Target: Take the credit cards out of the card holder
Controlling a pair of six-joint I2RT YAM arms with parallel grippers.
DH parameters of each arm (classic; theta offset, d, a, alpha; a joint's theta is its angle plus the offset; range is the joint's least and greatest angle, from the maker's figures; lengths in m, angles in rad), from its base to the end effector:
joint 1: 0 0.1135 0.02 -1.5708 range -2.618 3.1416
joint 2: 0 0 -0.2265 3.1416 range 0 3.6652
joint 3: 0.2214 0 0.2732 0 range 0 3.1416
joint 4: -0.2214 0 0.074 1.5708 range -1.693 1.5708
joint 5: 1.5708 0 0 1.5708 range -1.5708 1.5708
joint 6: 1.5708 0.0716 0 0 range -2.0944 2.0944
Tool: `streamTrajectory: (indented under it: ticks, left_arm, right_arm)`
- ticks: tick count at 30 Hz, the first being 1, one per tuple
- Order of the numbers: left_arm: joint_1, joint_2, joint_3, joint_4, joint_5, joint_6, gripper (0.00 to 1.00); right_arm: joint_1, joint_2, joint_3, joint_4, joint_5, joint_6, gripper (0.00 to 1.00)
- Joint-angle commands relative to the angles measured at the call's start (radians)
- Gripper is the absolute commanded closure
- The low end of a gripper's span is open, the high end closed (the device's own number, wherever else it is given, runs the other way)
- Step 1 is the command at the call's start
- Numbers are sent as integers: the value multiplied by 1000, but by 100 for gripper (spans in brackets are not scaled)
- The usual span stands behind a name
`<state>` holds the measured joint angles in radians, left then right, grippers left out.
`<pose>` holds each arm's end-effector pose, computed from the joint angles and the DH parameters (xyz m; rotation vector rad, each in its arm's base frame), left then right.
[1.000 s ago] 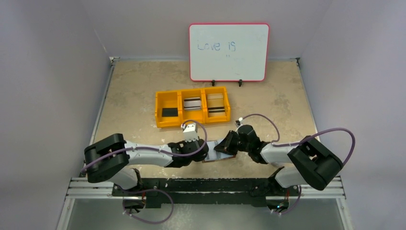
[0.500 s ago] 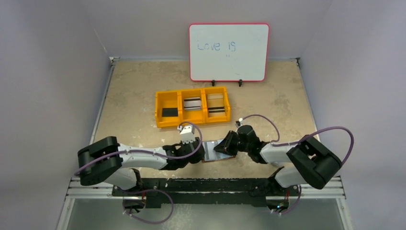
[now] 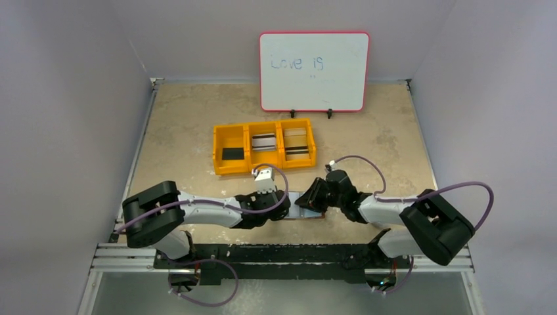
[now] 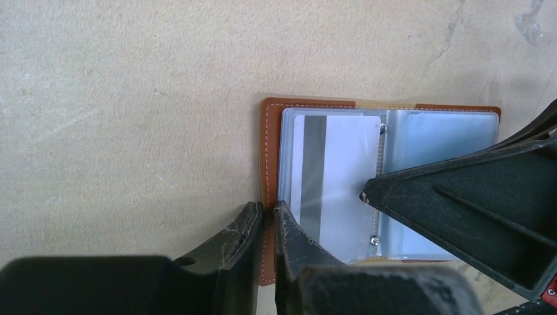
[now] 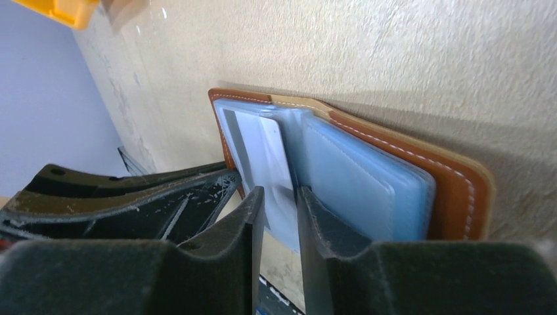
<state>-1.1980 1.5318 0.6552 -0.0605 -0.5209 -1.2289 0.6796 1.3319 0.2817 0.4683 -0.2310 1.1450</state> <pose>0.1455 -0.2742 0.0637 -0.2464 2.3927 -0.5127 0.2005 0.1831 0.0532 0.4131 2.4029 1.2104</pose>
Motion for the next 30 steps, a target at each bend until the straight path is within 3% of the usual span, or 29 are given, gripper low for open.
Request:
streamTrajectory:
  ticks: [1, 6, 10, 16, 19, 23, 30]
  left_arm:
    - [-4, 66, 24, -59, 37, 35, 91]
    - [-11, 84, 28, -46, 50, 31, 94]
    - [-16, 93, 19, -29, 63, 18, 97]
    - [-33, 97, 26, -43, 42, -8, 100]
    - [-40, 51, 2, -33, 8, -32, 100]
    - [-39, 8, -22, -40, -23, -49, 100]
    - [-38, -29, -40, -78, -84, -77, 100]
  right_arm:
    - [3, 67, 34, -57, 2, -13, 74]
    - [3, 72, -10, 28, -10, 42, 78]
    - [3, 18, -81, 193, -22, 73, 85]
    - [2, 4, -80, 235, -36, 68, 100]
    - [1, -3, -98, 273, -33, 84, 100]
    - [2, -47, -105, 226, -4, 88, 100]
    - [-1, -170, -76, -13, 90, 2, 100]
